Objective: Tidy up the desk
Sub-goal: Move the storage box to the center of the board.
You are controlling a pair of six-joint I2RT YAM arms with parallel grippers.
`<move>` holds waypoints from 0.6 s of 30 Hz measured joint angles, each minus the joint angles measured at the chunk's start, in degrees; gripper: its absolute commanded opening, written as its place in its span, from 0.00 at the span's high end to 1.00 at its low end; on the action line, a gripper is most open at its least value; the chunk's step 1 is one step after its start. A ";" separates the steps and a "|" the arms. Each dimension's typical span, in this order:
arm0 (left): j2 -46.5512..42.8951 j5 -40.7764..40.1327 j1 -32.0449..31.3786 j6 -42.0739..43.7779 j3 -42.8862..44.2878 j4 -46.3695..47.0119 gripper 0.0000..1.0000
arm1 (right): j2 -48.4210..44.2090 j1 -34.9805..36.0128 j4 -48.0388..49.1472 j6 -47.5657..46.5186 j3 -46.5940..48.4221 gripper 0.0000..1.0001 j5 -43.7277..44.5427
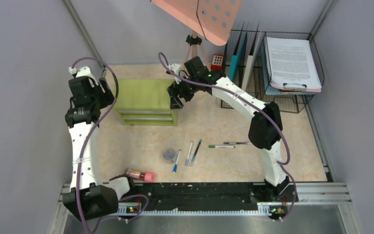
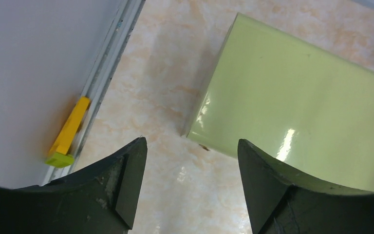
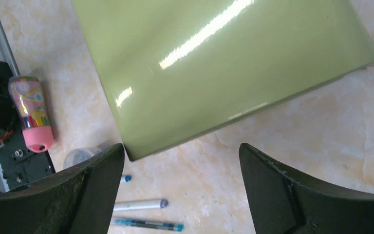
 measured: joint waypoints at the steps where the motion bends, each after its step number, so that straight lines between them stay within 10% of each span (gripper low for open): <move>1: 0.22 0.74 0.46 -0.72 -0.02 0.61 0.25 | 0.48 0.00 0.02 0.20 0.72 0.13 -0.22; 18: 8.28 9.73 2.40 -10.71 -9.40 17.66 0.18 | 5.70 -0.04 -1.95 4.55 8.02 0.14 -3.69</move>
